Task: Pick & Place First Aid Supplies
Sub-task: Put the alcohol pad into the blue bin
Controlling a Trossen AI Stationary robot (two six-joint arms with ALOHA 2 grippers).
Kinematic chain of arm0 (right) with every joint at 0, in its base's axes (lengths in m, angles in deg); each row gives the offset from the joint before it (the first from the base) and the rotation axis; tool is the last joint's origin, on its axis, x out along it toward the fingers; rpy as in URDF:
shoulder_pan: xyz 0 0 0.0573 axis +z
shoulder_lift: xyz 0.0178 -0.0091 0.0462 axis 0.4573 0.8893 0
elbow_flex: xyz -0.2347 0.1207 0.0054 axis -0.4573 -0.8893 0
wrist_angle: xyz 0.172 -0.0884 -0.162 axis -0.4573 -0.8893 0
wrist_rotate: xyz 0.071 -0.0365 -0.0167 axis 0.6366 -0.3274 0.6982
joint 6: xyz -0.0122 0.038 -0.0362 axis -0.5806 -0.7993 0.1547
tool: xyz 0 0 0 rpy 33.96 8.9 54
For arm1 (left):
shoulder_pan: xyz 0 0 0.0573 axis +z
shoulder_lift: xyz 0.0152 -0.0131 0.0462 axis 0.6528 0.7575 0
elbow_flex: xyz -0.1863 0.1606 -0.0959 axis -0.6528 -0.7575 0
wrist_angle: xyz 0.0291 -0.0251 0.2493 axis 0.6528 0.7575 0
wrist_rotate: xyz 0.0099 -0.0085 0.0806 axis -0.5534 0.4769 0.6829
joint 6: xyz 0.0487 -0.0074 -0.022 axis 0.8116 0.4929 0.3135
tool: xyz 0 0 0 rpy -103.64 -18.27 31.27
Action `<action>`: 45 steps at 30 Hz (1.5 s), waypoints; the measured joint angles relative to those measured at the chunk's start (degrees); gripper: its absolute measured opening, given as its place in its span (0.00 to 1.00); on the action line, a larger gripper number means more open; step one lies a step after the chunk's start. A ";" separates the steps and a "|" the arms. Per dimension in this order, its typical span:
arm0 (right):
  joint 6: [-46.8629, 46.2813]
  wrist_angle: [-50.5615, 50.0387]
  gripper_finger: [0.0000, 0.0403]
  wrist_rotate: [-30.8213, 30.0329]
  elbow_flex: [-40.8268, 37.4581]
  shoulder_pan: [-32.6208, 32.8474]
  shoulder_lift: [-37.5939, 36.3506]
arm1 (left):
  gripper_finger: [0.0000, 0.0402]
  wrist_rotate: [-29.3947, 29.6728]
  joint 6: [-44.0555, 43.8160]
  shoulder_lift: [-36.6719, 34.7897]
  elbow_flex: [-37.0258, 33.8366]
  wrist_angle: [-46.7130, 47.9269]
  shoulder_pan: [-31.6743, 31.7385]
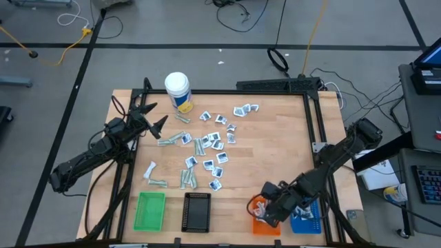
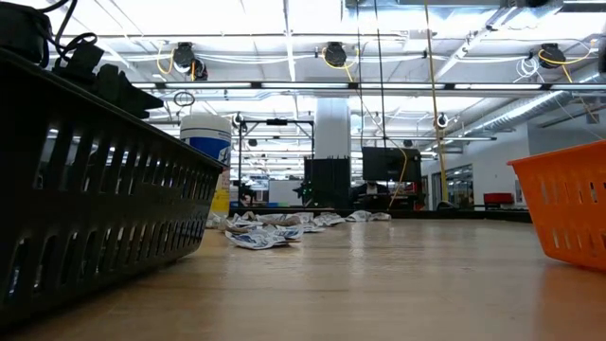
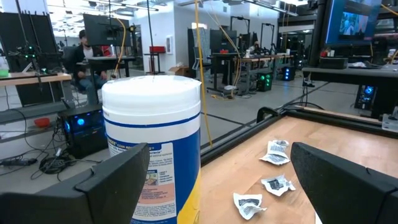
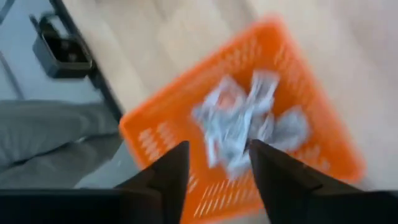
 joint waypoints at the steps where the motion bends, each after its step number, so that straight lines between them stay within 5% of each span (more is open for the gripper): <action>1: 2.17 -0.09 0.45 -1.93 0.00 -0.35 0.00 | 0.99 0.00 0.00 0.00 0.01 -0.01 -0.01; 9: 22.14 5.03 0.55 -12.78 0.00 -9.24 -0.02 | 0.99 0.00 0.00 0.00 0.01 -0.01 0.00; 14: 39.22 13.15 0.56 -12.57 0.00 -18.57 -0.02 | 0.99 0.00 0.00 0.00 0.01 0.01 0.01; 18: 50.30 20.19 0.56 -4.40 0.00 -25.84 -0.02 | 0.99 0.00 0.00 0.00 0.01 -0.01 0.01; 25: 59.10 30.45 0.56 6.54 0.00 -33.66 -0.02 | 0.99 0.00 0.00 0.00 0.00 -0.01 0.00; 37: 65.61 34.49 0.56 6.37 0.00 -37.75 -0.06 | 0.99 -2.54 -4.59 0.02 0.95 -2.29 -0.19; 45: 66.59 34.97 0.56 2.96 -0.04 -42.38 -4.32 | 0.99 -2.10 -5.09 6.90 15.86 13.40 -2.50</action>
